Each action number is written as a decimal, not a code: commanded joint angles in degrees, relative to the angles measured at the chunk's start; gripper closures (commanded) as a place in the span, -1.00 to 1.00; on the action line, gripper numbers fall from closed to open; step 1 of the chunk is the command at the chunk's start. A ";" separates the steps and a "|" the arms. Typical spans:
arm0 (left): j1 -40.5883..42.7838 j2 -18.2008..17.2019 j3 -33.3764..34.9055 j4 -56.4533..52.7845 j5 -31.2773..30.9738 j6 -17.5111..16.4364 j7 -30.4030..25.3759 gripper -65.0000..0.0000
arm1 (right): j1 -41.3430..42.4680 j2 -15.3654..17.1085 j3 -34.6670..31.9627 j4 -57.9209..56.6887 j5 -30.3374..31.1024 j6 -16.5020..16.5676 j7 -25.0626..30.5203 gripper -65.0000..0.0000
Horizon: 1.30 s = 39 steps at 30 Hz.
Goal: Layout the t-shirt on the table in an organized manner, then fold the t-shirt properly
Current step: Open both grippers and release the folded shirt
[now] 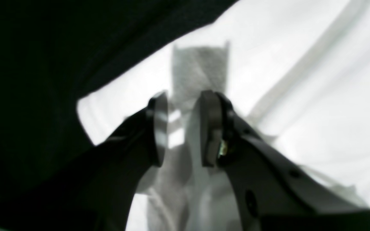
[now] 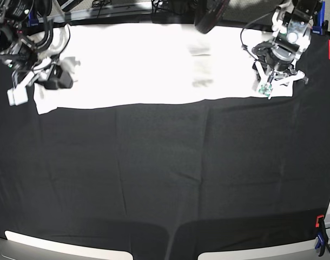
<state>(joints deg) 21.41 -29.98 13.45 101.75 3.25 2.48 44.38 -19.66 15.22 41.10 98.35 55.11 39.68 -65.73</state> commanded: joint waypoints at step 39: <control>-1.73 -0.85 -4.11 25.16 8.79 0.57 4.28 0.50 | 11.21 10.12 0.52 -0.76 7.30 0.32 0.33 0.01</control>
<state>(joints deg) 19.84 -30.15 9.76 125.95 11.07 2.37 49.58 -9.19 24.25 41.21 96.60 61.28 39.66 -66.37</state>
